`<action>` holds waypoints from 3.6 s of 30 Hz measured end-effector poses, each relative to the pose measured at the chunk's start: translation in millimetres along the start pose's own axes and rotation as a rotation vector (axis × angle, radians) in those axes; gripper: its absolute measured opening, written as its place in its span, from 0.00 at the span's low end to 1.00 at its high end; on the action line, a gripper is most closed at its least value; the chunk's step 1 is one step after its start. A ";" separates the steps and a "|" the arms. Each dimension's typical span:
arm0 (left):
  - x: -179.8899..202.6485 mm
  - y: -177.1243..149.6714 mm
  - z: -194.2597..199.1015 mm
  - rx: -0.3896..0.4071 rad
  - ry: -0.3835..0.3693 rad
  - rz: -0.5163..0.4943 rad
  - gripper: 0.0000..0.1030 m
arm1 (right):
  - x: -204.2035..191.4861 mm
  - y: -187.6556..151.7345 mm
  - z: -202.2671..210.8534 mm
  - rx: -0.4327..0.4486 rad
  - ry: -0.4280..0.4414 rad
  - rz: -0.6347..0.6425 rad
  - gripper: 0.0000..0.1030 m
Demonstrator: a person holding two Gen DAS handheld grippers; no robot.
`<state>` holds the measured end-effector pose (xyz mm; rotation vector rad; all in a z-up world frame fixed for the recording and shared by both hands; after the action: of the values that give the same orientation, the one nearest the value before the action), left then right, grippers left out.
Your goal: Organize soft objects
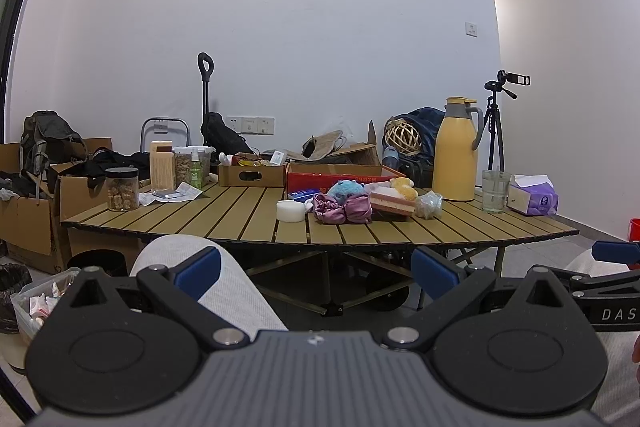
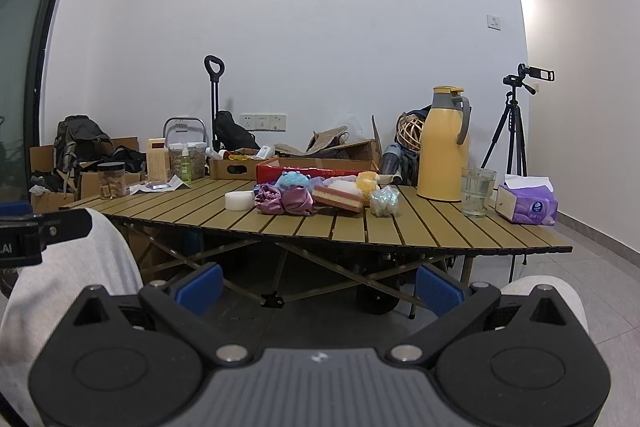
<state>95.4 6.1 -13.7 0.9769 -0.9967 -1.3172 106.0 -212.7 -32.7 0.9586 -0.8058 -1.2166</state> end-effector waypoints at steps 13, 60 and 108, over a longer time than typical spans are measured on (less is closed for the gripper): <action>0.5 -0.6 -1.5 -0.002 -0.001 0.000 1.00 | 1.0 -0.2 -1.6 -0.001 -0.003 -0.001 1.00; -21.0 87.7 -187.0 -0.041 0.034 0.061 1.00 | 52.5 87.6 -167.9 -0.020 0.087 -0.105 0.99; 39.1 256.8 -563.4 -0.312 -0.356 0.325 0.32 | 89.6 278.0 -515.7 -0.226 0.408 -0.405 0.32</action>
<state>709.3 -27.5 68.9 0.3310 -1.1200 -1.3419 696.2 -195.7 18.8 1.1641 -0.1477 -1.3585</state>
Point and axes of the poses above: each gripper's, at about its wrist camera, not at the fingertips, and z roughly against the way its jaws point, x to its right, y to its top, the point moved 9 cm from there along -z, roughly the way its jaws point, and after that the axes turned 7 degrees about -x, right-handed, at the moved point
